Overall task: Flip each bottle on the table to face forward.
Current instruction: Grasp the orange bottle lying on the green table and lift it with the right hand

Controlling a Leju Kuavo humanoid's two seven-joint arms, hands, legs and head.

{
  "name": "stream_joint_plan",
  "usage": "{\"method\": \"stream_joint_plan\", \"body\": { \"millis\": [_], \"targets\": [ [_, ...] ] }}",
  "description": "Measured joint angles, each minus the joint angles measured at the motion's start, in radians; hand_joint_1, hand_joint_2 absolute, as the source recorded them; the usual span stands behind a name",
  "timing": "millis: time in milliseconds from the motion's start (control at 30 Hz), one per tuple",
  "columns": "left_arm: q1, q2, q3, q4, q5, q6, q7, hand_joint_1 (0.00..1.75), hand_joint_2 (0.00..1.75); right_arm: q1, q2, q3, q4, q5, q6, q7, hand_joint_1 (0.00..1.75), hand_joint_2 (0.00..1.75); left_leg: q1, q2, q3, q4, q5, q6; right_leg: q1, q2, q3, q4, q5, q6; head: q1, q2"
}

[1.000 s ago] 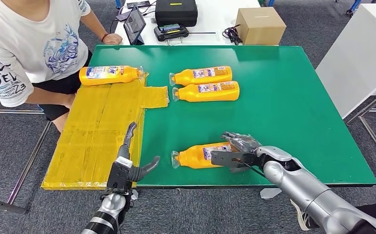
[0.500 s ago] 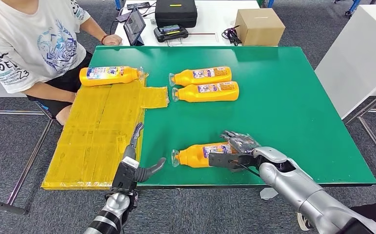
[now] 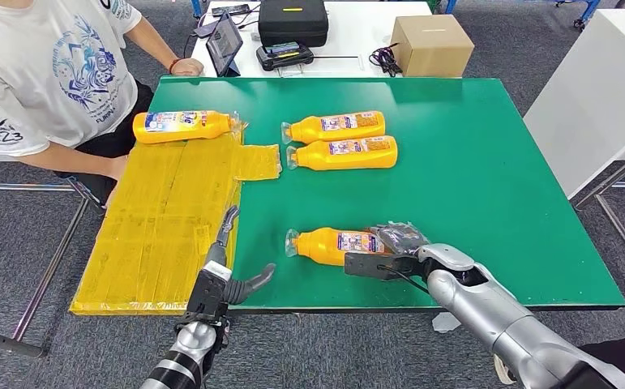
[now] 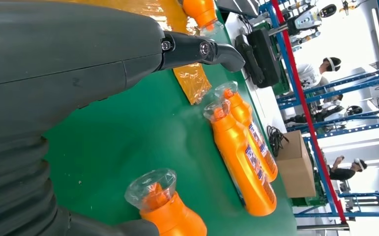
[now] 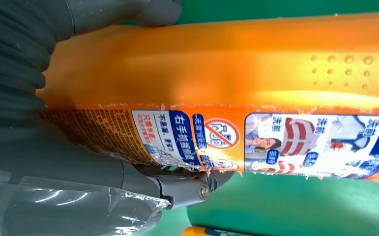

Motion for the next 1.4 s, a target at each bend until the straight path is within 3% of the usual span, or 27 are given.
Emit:
{"method": "stream_joint_plan", "body": {
  "millis": [167, 267, 400, 500, 667, 833, 967, 1167, 1400],
  "targets": [
    [0.000, 0.000, 0.002, 0.000, 0.015, -0.029, 0.000, 0.00, 1.75, 0.032, 0.010, -0.035, -0.007, -0.001, -0.053, -0.008, 1.75, 1.75, 0.000, 0.000, 0.000, 0.000, 0.000, 0.000, 0.000, 0.000, 0.000, 0.000, 0.000, 0.000, 0.000, 0.000],
    [0.005, -0.001, 0.009, -0.005, 0.046, -0.081, 0.008, 0.00, 1.75, 0.099, 0.031, -0.100, -0.043, 0.007, -0.152, -0.023, 1.75, 1.75, 0.001, 0.000, -0.001, 0.000, 0.000, 0.000, 0.001, 0.000, 0.000, 0.000, 0.000, 0.000, 0.000, 0.000],
    [0.037, -0.003, 0.040, -0.059, 0.101, -0.164, 0.058, 0.00, 1.75, 0.264, 0.119, -0.261, -0.157, 0.059, -0.314, -0.056, 1.75, 1.75, 0.001, 0.000, -0.005, 0.000, -0.001, -0.001, 0.002, 0.000, -0.004, 0.000, 0.000, 0.000, 0.000, 0.000],
    [0.056, -0.005, 0.058, -0.102, 0.113, -0.187, 0.078, 0.00, 1.75, 0.347, 0.177, -0.354, -0.236, 0.089, -0.342, -0.070, 1.75, 1.75, 0.003, -0.001, -0.006, 0.000, -0.001, -0.001, 0.002, -0.001, -0.006, 0.001, -0.001, -0.001, 0.000, 0.000],
    [0.073, -0.005, 0.076, -0.144, 0.122, -0.200, 0.086, 0.00, 1.75, 0.410, 0.221, -0.452, -0.307, 0.099, -0.349, -0.099, 1.75, 1.75, 0.002, -0.001, -0.007, -0.001, -0.001, -0.001, 0.002, -0.001, -0.006, 0.000, -0.001, -0.001, 0.000, 0.000],
    [0.098, -0.006, 0.083, -0.206, 0.147, -0.231, 0.103, 0.00, 1.75, 0.483, 0.288, -0.548, -0.397, 0.084, -0.440, -0.211, 1.75, 1.75, 0.002, -0.002, -0.007, 0.000, -0.001, -0.001, 0.002, -0.001, -0.006, 0.000, -0.001, -0.001, 0.000, 0.000],
    [0.124, -0.012, 0.075, -0.268, 0.232, -0.330, 0.180, 0.00, 1.75, 0.546, 0.355, -0.627, -0.487, 0.074, -0.524, -0.307, 1.75, 1.75, 0.002, -0.001, -0.007, -0.001, -0.002, -0.002, 0.002, -0.001, -0.007, 0.000, -0.001, -0.001, 0.000, 0.000],
    [0.142, -0.012, 0.015, -0.314, 0.434, -0.530, 0.288, 0.00, 1.75, 0.615, 0.425, -0.665, -0.505, 0.076, -0.531, -0.434, 1.75, 1.75, 0.002, -0.001, -0.008, -0.001, -0.002, -0.002, 0.002, 0.000, -0.007, 0.000, -0.001, -0.001, 0.000, 0.000],
    [0.137, -0.011, -0.069, -0.321, 0.495, -0.573, 0.318, 0.00, 1.75, 0.617, 0.520, -0.598, -0.355, 0.089, -0.560, -0.506, 1.75, 1.75, 0.003, 0.000, -0.008, -0.001, -0.002, -0.002, 0.002, 0.000, -0.007, 0.000, -0.001, -0.001, 0.000, 0.000]
  ]
}}
